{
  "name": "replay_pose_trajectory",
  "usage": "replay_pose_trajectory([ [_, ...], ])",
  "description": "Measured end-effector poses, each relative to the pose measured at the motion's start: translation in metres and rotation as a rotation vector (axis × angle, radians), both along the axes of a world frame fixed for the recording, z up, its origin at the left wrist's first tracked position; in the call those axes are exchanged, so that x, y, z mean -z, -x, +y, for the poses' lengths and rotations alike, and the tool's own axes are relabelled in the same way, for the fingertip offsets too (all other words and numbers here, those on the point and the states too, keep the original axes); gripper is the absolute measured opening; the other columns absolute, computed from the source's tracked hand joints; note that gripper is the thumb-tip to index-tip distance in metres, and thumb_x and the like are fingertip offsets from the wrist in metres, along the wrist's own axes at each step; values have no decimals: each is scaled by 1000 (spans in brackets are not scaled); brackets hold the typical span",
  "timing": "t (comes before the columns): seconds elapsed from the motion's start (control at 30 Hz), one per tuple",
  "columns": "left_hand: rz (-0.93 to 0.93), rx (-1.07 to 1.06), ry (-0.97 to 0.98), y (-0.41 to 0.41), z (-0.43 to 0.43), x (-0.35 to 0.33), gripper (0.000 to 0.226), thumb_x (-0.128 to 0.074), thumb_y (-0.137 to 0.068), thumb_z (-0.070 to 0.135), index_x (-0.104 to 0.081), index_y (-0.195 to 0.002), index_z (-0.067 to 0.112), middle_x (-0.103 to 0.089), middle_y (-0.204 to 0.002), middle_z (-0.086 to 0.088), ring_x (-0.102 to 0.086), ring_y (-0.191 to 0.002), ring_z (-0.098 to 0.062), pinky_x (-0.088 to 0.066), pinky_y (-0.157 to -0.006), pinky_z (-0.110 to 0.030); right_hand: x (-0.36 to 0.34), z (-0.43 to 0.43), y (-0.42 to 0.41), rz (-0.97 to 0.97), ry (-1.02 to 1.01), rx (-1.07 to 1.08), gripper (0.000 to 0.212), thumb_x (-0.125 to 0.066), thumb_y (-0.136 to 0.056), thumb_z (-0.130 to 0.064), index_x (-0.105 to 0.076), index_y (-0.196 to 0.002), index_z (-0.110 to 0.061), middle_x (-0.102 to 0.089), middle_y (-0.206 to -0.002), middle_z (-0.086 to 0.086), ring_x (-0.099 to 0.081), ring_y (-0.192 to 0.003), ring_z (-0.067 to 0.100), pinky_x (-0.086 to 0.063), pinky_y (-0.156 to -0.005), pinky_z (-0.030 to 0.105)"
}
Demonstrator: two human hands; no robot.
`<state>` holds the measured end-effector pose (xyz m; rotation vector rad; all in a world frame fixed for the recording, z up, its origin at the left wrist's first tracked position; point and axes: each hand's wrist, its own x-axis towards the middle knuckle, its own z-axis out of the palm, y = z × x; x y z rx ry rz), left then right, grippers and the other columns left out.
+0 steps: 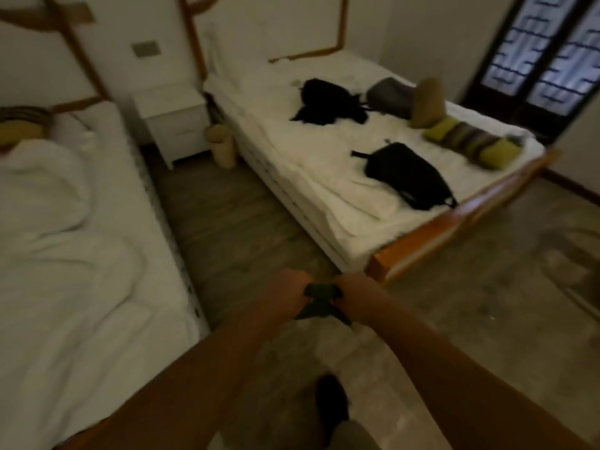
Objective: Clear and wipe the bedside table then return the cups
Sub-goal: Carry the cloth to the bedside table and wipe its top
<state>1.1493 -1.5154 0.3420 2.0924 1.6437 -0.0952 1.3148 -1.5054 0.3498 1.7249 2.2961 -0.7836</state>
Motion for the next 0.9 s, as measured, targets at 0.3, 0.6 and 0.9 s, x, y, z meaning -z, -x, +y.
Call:
replay_pose_trajectory([
  [0.3, -15, -290, 16, 141, 201, 1, 27, -52, -96, 21, -65, -109, 2, -65, -113, -16, -61, -103, -27, -46, -95, -35, 27, 254, 150, 42, -39, -260, 14, -59, -89, -28, -66, -94, -18, -66, -87, 4, -64, -80, 21, -55, -79, 37],
  [0.6, -25, -526, 61, 274, 386, -15, 26, -55, -94, 29, -66, -107, 10, -66, -104, -10, -63, -97, -24, -51, -92, -35, 4, 475, 294, 46, -33, -469, 13, -59, -88, -31, -64, -95, -21, -64, -91, 2, -58, -80, 17, -50, -78, 33],
  [0.9, -109, -624, 37, 456, 571, 2, 27, -54, -96, 26, -64, -101, 1, -65, -105, -18, -61, -97, -28, -44, -88, -28, 14, 671, 483, 5, -51, -596, 22, -53, -93, -27, -65, -106, -14, -65, -107, 7, -62, -97, 24, -47, -79, 30],
])
